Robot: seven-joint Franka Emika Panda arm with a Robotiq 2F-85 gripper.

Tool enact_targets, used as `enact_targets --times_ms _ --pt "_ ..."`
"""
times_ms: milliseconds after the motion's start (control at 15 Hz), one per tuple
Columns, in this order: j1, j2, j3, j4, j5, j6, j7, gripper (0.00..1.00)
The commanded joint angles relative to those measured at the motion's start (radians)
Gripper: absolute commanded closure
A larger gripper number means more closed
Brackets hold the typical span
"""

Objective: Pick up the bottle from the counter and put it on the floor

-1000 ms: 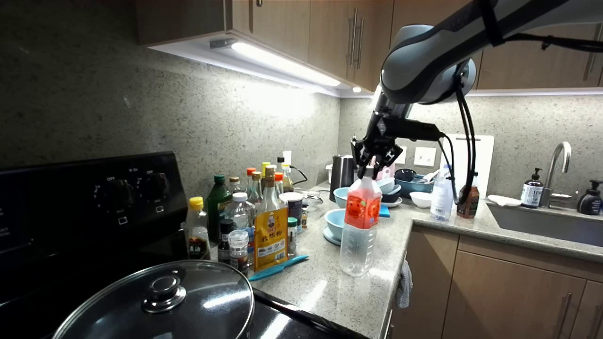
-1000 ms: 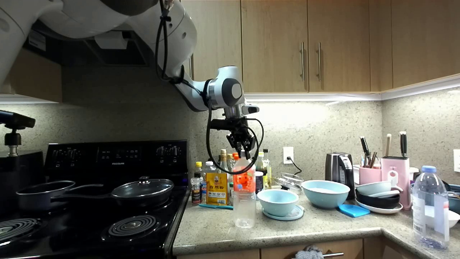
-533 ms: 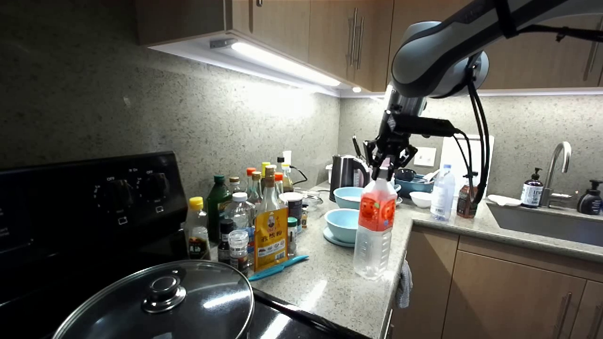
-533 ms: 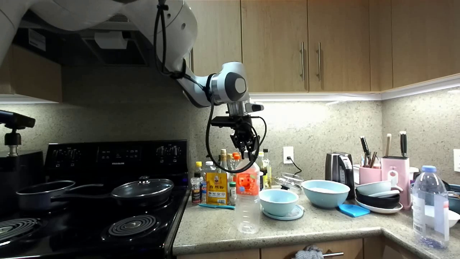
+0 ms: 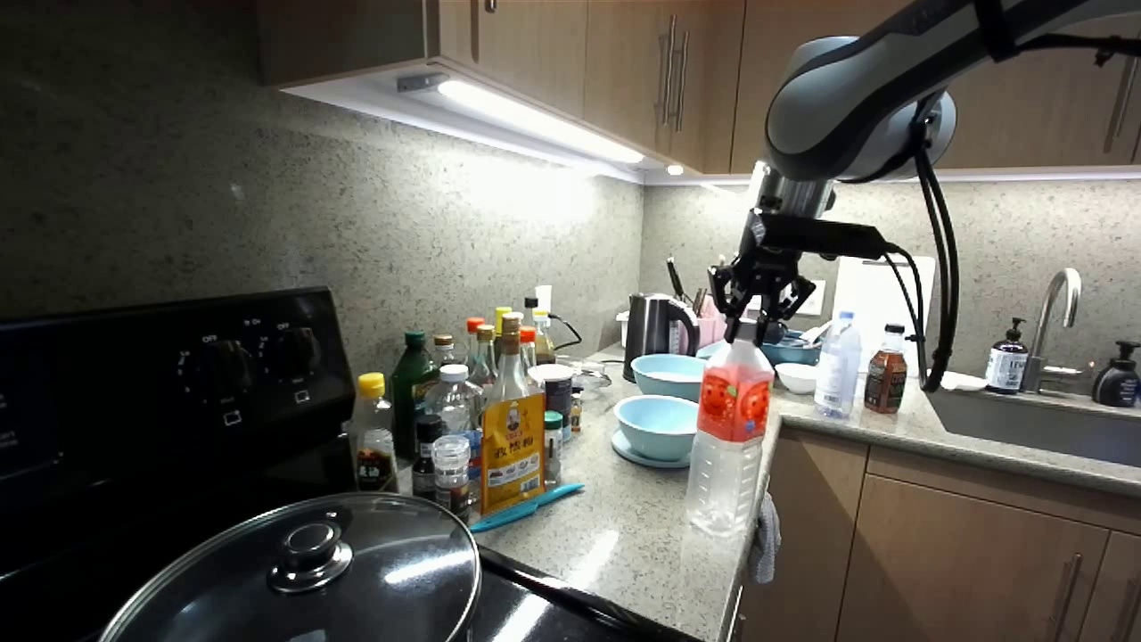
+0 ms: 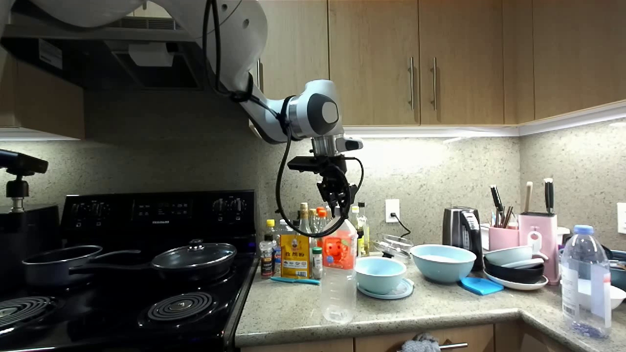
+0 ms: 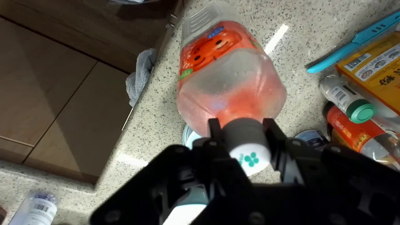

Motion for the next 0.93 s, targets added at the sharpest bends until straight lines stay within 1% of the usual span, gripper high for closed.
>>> enact_targets --times_ms 0,467,733,867 --pt "-0.01 -0.06 0.008 -0.065 0.023 -0.013 0.02 0.88" --pt "-0.018 -0.111 0.007 -0.131 0.045 -0.013 0.028 0.88" --pt "-0.031 -0.157 0.0 -0.194 0.078 0.013 0.049 0.88" --pt "-0.039 -0.186 -0.001 -0.23 0.099 0.05 0.062 0.88"
